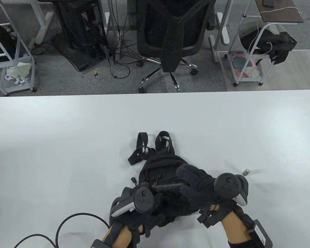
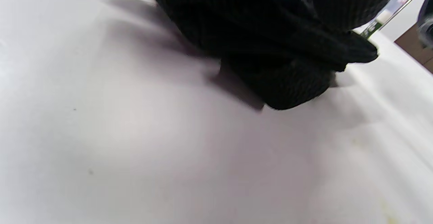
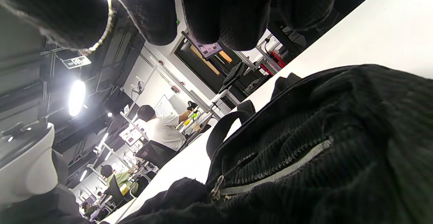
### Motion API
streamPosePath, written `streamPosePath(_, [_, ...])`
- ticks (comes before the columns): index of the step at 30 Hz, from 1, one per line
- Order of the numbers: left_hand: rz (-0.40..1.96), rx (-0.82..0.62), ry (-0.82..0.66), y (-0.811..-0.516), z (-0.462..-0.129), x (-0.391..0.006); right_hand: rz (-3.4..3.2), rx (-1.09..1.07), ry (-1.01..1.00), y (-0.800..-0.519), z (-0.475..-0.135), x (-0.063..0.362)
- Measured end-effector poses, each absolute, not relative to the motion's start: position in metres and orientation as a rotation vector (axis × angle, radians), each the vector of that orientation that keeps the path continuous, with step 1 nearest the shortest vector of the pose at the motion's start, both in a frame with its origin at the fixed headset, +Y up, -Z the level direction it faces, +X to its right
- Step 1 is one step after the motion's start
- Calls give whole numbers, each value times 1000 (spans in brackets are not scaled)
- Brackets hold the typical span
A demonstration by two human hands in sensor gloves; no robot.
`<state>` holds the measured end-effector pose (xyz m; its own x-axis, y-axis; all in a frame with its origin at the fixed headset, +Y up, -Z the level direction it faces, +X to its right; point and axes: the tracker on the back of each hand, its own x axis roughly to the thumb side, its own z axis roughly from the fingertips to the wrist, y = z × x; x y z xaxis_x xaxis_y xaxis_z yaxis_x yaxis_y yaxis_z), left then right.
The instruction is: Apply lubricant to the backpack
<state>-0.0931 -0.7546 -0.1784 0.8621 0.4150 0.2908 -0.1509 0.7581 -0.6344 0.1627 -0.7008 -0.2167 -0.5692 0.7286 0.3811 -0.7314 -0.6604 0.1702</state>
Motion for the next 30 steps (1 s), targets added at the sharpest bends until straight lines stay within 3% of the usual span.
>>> streamPosePath(9, [343,-703,-411,-775,-187,-94,2348,569,69,-711,-220,145])
streamPosePath(18, [337,-720,-413,-774,-188,-94,2780,585,304,-716,-252,81])
streamPosePath(30, [344,-729,-418,-775,-188,-94,3172,505,331,-740,-276,36])
